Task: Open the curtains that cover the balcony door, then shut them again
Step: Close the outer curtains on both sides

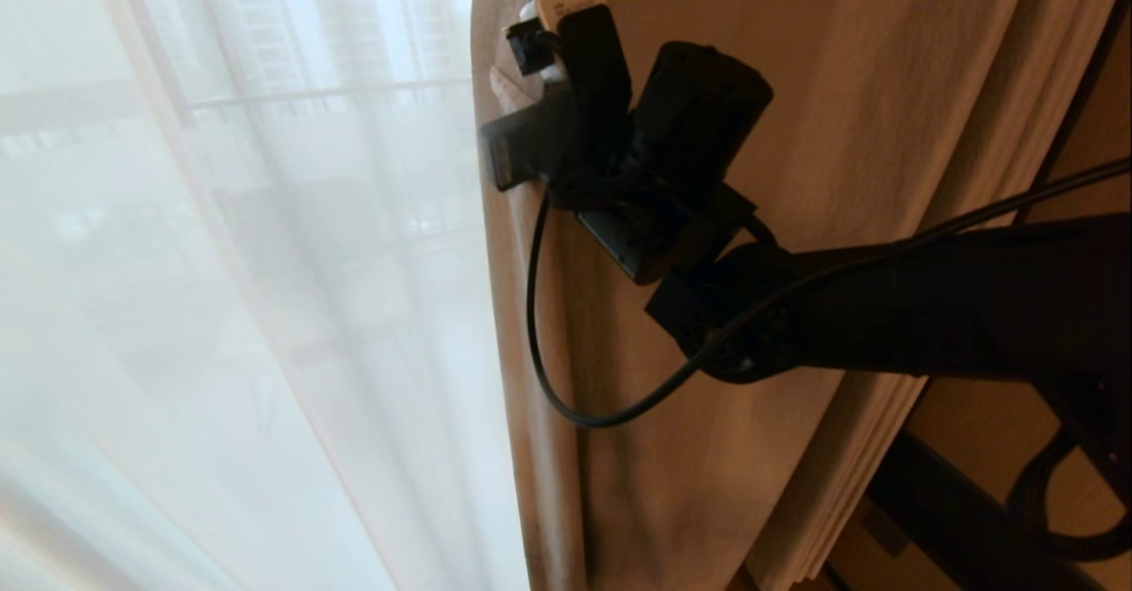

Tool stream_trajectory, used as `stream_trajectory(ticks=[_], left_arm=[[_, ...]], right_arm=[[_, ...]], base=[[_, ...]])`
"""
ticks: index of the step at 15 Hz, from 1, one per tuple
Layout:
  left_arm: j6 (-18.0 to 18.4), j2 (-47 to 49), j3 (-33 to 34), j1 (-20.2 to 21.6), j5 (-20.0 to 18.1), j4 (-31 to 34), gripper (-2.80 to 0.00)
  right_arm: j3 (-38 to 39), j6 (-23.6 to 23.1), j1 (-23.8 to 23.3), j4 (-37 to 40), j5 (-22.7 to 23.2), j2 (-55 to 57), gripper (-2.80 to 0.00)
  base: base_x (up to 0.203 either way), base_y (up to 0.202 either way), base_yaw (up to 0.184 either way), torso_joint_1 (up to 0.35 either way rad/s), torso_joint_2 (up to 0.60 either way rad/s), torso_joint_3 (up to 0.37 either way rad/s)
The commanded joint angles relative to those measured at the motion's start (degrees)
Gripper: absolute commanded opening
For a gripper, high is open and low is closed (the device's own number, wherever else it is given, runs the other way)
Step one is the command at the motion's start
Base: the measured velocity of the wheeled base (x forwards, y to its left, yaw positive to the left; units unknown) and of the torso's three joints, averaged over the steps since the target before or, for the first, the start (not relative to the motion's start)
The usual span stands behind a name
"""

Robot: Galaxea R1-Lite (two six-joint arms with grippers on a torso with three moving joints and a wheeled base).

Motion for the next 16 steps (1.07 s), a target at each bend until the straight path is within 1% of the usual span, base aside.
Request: stream_trajectory(ticks=[1, 6, 11, 16], left_arm=[[0.0, 0.0, 0.0, 0.0, 0.0, 0.0, -2.8], [0.0, 0.0, 0.0, 0.0, 0.0, 0.0, -2.8], [0.0, 0.0, 0.0, 0.0, 0.0, 0.0, -2.8], [0.0, 0.0, 0.0, 0.0, 0.0, 0.0, -2.8]], right_arm=[[-0.4, -0.3, 0.7, 0.1, 0.0, 1.5, -2.8], [-4.9, -0.3, 2.4, 2.2, 0.0, 4.0, -2.8], [-5.3, -0.3, 4.0, 2.3, 0.0, 5.2, -2.8], [-6.1, -1.5, 5.8, 2.3, -0.1, 6.6, -2.8]], base=[[0.0, 0.0, 0.0, 0.0, 0.0, 0.0], [0.0, 0.0, 0.0, 0.0, 0.0, 0.0], [0.0, 0.0, 0.0, 0.0, 0.0, 0.0], [0.0, 0.0, 0.0, 0.0, 0.0, 0.0]])
